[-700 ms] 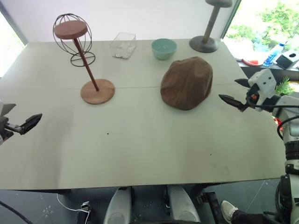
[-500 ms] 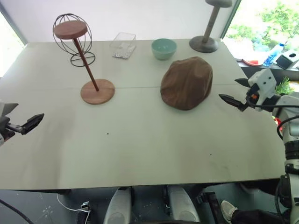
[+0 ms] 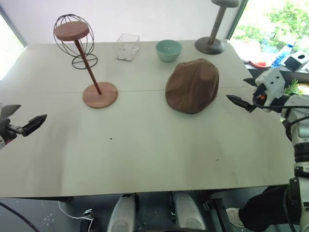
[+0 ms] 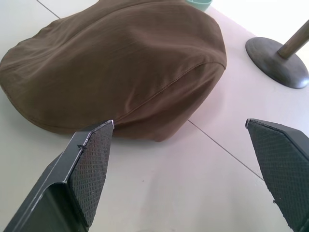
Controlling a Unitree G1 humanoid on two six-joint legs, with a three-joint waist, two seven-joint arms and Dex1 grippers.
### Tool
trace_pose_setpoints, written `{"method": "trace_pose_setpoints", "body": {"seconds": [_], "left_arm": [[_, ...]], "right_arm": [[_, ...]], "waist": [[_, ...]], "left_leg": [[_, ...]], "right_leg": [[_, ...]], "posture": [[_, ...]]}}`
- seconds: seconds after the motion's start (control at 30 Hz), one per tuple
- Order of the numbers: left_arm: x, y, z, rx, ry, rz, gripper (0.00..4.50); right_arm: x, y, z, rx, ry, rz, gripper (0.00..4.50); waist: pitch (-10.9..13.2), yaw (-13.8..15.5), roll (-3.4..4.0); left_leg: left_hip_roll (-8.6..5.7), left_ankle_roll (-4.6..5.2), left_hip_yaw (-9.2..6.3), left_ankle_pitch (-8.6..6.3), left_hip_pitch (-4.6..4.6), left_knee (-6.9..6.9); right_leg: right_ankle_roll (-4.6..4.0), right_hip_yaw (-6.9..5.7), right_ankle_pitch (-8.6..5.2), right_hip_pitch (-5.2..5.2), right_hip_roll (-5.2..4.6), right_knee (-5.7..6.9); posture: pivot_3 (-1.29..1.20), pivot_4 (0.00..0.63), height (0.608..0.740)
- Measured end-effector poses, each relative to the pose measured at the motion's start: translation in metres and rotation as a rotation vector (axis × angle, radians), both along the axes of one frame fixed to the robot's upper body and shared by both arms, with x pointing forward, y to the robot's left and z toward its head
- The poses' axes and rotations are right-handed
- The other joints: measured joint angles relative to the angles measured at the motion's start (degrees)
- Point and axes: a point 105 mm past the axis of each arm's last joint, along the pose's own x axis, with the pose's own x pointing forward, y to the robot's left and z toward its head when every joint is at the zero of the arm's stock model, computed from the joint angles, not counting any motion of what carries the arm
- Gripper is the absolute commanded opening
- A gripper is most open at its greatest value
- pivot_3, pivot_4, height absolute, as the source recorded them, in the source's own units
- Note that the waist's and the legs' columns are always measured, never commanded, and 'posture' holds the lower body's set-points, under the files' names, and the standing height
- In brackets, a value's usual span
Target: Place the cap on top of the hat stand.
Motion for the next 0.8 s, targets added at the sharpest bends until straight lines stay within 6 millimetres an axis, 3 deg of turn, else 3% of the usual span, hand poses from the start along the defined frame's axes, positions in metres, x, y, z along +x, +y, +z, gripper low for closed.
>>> {"method": "trace_pose_setpoints", "body": {"seconds": [0.13, 0.3, 0.5, 0.6, 0.67, 0.8], "left_arm": [[0.006, -0.02, 0.023, -0.03, -0.015, -0.111, 4.5], [0.006, -0.072, 0.049, -0.049, 0.031, -0.41, 4.5], [-0.002, -0.131, 0.051, -0.018, 0.163, -0.779, 4.5], [0.002, -0.149, 0.047, -0.008, 0.197, -0.89, 4.5], [0.008, -0.16, 0.047, -0.007, 0.193, -0.949, 4.5], [0.021, -0.174, 0.038, -0.021, 0.221, -1.017, 4.5]], "right_arm": [[-0.001, 0.002, 0.007, -0.062, 0.017, -0.003, 4.49], [-0.007, 0.029, 0.036, -0.173, -0.041, 0.058, 4.49], [-0.02, 0.087, 0.05, -0.273, -0.082, 0.116, 4.49], [-0.031, 0.119, 0.036, -0.249, -0.069, 0.155, 4.49], [-0.036, 0.138, 0.011, -0.244, -0.036, 0.161, 4.49], [-0.039, 0.149, -0.025, -0.387, -0.041, 0.117, 4.49]], "waist": [[0.0, 0.2, 0.01], [0.0, 0.0, 0.03], [0.0, -0.1, 0.05], [0.0, 0.1, -0.01], [0.0, 0.5, -0.03], [0.0, 0.4, -0.03]], "left_leg": [[0.0, 0.0, 0.0, 0.0, -0.01, 0.05], [0.0, 0.0, 0.0, 0.0, 0.0, 0.01], [0.0, 0.0, -0.01, 0.0, 0.0, -0.01], [0.0, 0.0, -0.02, 0.0, -0.02, 0.03], [-0.01, 0.01, -0.03, 0.01, -0.06, 0.09], [-0.07, 0.01, -0.01, 0.01, -0.15, 0.23]], "right_leg": [[0.0, 0.0, 0.0, 0.0, -0.01, 0.02], [0.01, 0.0, 0.0, -0.02, 0.01, 0.04], [0.0, 0.01, -0.01, -0.07, 0.03, 0.08], [0.01, 0.01, -0.01, -0.05, 0.04, 0.08], [0.01, 0.0, 0.0, -0.04, 0.04, 0.09], [0.03, 0.02, 0.01, -0.05, 0.01, 0.09]], "posture": [[0.0, 0.15, 0.74], [0.0, 0.15, 0.74], [0.0, 0.15, 0.74], [0.0, 0.15, 0.74], [0.0, 0.15, 0.74], [0.0, 0.15, 0.74]]}}
